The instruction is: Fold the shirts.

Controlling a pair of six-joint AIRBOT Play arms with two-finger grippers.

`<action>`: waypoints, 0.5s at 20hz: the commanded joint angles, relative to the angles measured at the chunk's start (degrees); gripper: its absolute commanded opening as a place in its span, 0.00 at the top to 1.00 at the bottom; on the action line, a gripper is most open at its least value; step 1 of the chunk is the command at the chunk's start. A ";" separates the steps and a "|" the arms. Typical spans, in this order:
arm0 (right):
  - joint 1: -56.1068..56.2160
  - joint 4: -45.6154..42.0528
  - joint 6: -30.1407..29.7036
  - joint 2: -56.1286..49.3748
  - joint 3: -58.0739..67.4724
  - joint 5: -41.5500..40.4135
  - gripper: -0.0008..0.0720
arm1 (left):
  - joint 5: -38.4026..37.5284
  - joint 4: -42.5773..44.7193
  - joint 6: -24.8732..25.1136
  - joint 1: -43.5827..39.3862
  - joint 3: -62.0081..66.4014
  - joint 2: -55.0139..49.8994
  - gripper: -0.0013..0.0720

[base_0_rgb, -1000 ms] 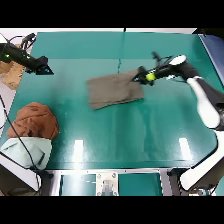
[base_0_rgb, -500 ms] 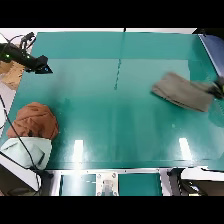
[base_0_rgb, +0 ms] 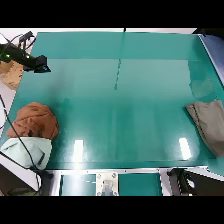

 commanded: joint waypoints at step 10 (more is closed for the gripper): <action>-1.68 -16.33 4.63 1.66 4.90 9.44 0.55 | 1.20 0.26 0.46 -0.04 -0.02 0.02 0.95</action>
